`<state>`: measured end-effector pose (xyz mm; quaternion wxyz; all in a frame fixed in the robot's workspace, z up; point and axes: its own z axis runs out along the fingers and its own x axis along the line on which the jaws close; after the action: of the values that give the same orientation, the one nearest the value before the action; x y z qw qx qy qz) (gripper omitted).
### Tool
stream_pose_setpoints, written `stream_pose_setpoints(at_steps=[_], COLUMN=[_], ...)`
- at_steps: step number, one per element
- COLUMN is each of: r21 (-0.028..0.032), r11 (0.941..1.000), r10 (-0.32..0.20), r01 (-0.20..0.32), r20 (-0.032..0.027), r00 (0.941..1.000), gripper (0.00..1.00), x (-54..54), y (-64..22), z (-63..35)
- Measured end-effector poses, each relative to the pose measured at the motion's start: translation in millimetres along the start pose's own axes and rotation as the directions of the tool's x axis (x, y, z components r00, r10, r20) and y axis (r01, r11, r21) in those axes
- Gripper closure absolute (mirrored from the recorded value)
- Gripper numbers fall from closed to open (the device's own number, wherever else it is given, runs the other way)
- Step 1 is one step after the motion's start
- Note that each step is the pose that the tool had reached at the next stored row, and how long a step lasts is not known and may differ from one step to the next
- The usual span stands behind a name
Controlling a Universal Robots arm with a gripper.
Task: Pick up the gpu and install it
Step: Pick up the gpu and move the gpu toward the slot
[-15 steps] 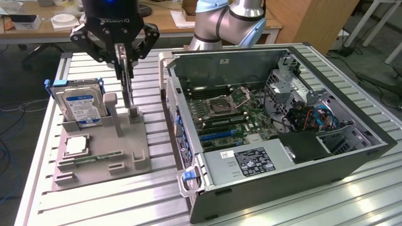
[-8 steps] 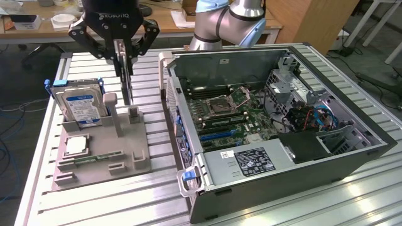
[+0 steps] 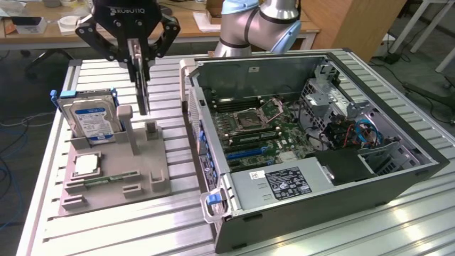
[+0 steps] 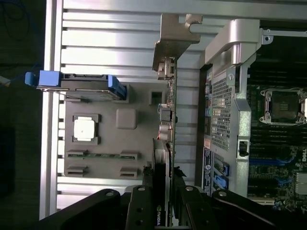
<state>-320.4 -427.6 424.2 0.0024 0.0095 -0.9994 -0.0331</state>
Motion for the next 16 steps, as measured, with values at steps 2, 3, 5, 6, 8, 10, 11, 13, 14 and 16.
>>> stream_pose_setpoints(at_steps=[2,3,5,6,8,10,11,13,14,16], r21=[-0.0002,-0.0003,0.0097,0.0275,0.0630,0.0713,0.0714,0.0715,0.0715,0.0715], r11=[1.0000,1.0000,1.0000,0.9996,0.9980,0.9975,0.9974,0.9974,0.9974,0.9974], r10=[0.000,0.000,0.000,0.000,0.000,0.000,0.000,0.000,0.000,0.000], r01=[0.000,0.000,0.000,0.000,0.000,0.000,0.000,0.000,0.000,0.000], r20=[0.0001,0.0001,-0.0003,-0.0008,-0.0012,-0.0013,-0.0013,-0.0014,-0.0014,-0.0014], r00=[1.0000,1.0000,1.0000,1.0000,1.0000,1.0000,1.0000,1.0000,1.0000,1.0000], gripper=[0.74,0.74,0.74,0.74,0.74,0.74,0.74,0.74,0.74,0.74], x=[0.0,0.0,-0.2,-0.2,-0.1,-0.1,-0.1,-0.6,-1.9,-4.5], y=[0.1,0.1,0.1,0.1,0.1,0.1,0.1,0.2,0.1,0.0], z=[-1.8,-2.0,-2.2,-2.2,-2.1,-2.1,-2.1,-2.2,-2.1,-1.9])
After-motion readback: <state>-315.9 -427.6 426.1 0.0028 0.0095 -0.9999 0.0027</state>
